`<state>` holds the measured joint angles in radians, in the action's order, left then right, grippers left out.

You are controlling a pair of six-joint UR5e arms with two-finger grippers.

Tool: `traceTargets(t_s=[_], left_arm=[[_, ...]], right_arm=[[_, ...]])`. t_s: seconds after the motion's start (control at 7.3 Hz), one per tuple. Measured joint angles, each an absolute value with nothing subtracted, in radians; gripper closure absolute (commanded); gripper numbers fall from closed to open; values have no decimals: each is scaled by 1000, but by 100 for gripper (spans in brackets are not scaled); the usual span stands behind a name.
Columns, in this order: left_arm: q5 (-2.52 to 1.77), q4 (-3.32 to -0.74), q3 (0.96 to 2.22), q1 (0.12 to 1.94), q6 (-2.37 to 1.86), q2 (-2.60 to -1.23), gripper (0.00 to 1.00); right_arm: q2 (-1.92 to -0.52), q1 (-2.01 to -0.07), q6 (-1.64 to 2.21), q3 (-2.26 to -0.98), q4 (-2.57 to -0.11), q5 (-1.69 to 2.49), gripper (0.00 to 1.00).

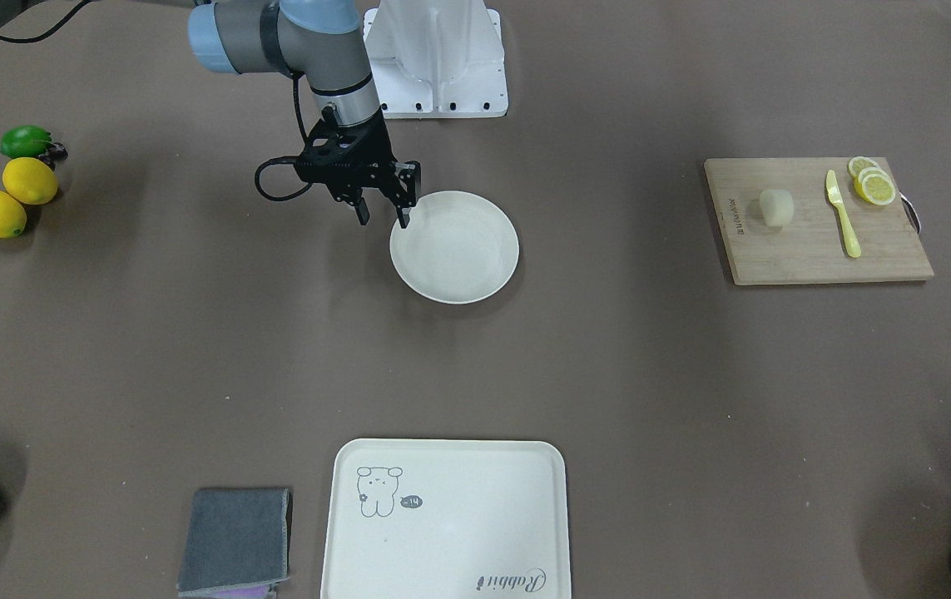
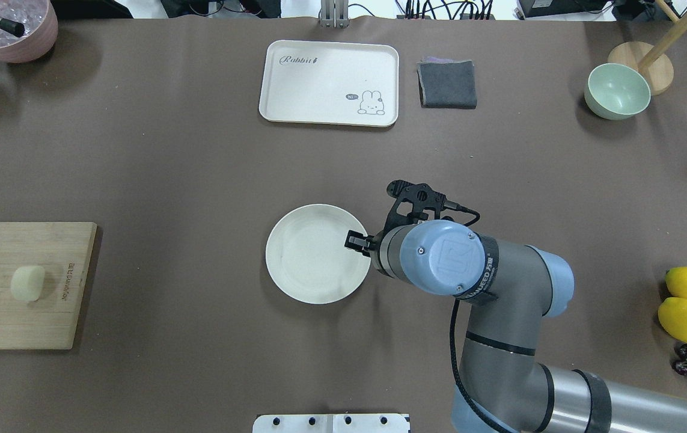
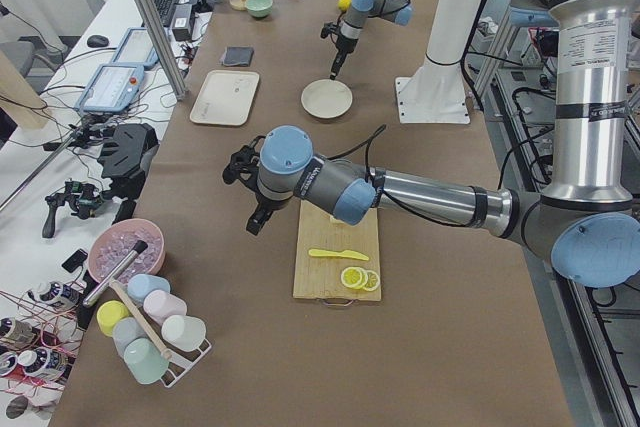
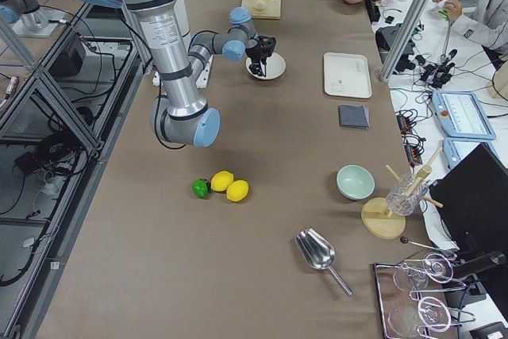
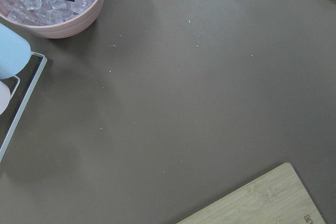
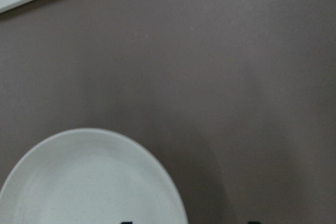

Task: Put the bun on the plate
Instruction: 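Lift the right gripper away from the plate while the left gripper reaches toward the bun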

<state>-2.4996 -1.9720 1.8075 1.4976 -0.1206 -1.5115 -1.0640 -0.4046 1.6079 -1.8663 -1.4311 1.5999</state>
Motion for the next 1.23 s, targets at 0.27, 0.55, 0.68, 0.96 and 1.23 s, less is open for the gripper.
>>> traceTargets(t_s=[0.27,0.55,0.68,0.96,1.23], left_arm=[[-2468,-2156,1807,1342,-476,-1508,2],[-2288,-2274,1808,1130,-712,-1496,2],[-2198,-2293,1808,1042,-762,-1481,3],[-2098,-2325,1810,931,-804,-1417,3],[-2053,-2420,1811,857,-814,-1321,11]], right_arm=[[-1112,-564,1449,-1953,-1553,1723,0],[-1203,-777,1195,-2018,-1585,1927,0],[-1255,-888,1065,-2037,-1588,2028,0],[-1369,-1082,801,-2053,-1590,2184,0],[-1483,-1251,560,-2054,-1591,2278,0]])
